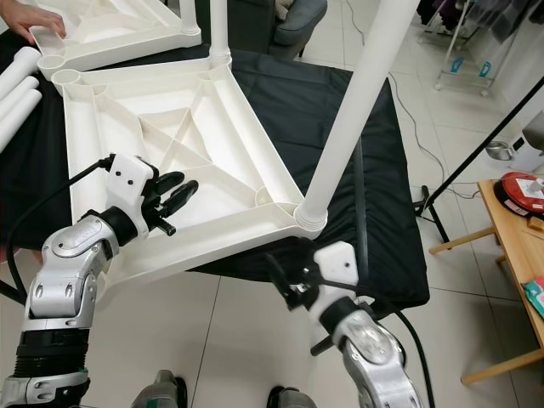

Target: Building children table

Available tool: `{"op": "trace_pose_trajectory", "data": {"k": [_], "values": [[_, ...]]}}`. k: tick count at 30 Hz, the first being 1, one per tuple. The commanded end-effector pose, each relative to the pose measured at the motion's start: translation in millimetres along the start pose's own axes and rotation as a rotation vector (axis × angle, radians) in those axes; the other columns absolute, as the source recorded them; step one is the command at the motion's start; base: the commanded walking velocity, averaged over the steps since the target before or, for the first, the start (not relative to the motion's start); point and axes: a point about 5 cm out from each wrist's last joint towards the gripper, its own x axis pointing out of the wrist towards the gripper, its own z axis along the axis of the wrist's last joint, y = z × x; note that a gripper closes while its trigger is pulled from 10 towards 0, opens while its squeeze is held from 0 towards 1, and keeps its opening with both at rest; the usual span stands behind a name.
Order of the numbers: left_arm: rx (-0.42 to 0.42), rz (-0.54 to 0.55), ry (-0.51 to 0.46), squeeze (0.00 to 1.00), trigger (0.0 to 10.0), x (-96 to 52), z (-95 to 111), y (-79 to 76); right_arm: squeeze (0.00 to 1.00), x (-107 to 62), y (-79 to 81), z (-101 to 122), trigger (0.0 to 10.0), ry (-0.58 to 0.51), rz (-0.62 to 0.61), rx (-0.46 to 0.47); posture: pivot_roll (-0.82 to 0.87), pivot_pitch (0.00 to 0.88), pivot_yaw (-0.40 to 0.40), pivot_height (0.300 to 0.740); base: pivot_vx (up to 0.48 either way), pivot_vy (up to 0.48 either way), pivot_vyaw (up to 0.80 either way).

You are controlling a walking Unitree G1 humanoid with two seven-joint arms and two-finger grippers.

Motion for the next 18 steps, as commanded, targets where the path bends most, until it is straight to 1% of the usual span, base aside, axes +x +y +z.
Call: {"op": "trace_pose_trajectory", "data": {"k": [1,3,4,5,6,8,9,11,12,13,14,15,16,17,18], "values": [[0.035,0.124,-0.016,0.0,10.0,1.7,3.6,5.4,0.0,7.6,4.3,0.9,10.0,-0.007,0.004,0.008,0.17,0.112,-0.065,0.74,0.0,0.0,0.0],[0.035,0.124,-0.016,0.0,10.0,1.7,3.6,5.4,0.0,7.6,4.3,0.9,10.0,-0.007,0.004,0.008,0.17,0.112,-0.065,0.74,0.0,0.0,0.0],[0.023,0.318,-0.018,0.0,10.0,1.6,0.9,12.6,0.0,26.3,10.6,1.9,10.0,-0.033,-0.01,0.002,0.18,0.097,-0.073,0.74,0.0,0.0,0.0],[0.023,0.318,-0.018,0.0,10.0,1.6,0.9,12.6,0.0,26.3,10.6,1.9,10.0,-0.033,-0.01,0.002,0.18,0.097,-0.073,0.74,0.0,0.0,0.0],[0.013,0.422,-0.016,0.0,10.0,0.6,-1.1,15.5,0.0,35.7,13.4,0.9,10.0,-0.04,-0.019,-0.005,0.18,0.094,-0.075,0.74,0.0,0.0,0.0],[0.013,0.422,-0.016,0.0,10.0,0.6,-1.1,15.5,0.0,35.7,13.4,0.9,10.0,-0.04,-0.019,-0.005,0.18,0.094,-0.075,0.74,0.0,0.0,0.0],[0.018,0.508,-0.009,0.0,10.0,-0.5,-2.8,18.2,0.0,43.0,15.5,0.0,10.0,-0.043,-0.023,-0.009,0.19,0.088,-0.079,0.74,0.0,0.0,0.0],[0.018,0.508,-0.009,0.0,10.0,-0.5,-2.8,18.2,0.0,43.0,15.5,0.0,10.0,-0.043,-0.023,-0.009,0.19,0.088,-0.079,0.74,0.0,0.0,0.0],[0.028,0.571,0.007,0.0,10.0,-2.0,-5.2,20.4,0.0,49.9,19.3,-0.5,10.0,-0.047,-0.011,-0.015,0.19,0.088,-0.079,0.74,0.0,0.0,0.0],[0.022,0.603,0.028,0.0,10.0,-3.0,-8.9,23.4,0.0,58.7,25.8,-2.9,10.0,-0.037,0.019,-0.015,0.2,0.084,-0.083,0.74,0.0,0.0,0.0],[0.022,0.603,0.028,0.0,10.0,-3.0,-8.9,23.4,0.0,58.7,25.8,-2.9,10.0,-0.037,0.019,-0.015,0.2,0.084,-0.083,0.74,0.0,0.0,0.0],[0.028,0.617,0.042,0.0,10.0,-3.9,-10.4,25.7,0.0,65.1,31.4,-5.1,10.0,-0.023,0.048,-0.016,0.2,0.084,-0.083,0.74,0.0,0.0,0.0],[0.028,0.617,0.042,0.0,10.0,-3.9,-10.4,25.7,0.0,65.1,31.4,-5.1,10.0,-0.023,0.048,-0.016,0.2,0.084,-0.083,0.74,0.0,0.0,0.0],[0.031,0.612,0.048,0.0,10.0,-4.4,-10.3,28.5,0.0,71.1,36.9,-6.8,10.0,-0.011,0.074,-0.012,0.2,0.084,-0.084,0.74,0.0,0.0,0.0],[0.031,0.612,0.048,0.0,10.0,-4.4,-10.3,28.5,0.0,71.1,36.9,-6.8,10.0,-0.011,0.074,-0.012,0.2,0.084,-0.084,0.74,0.0,0.0,0.0]]}}
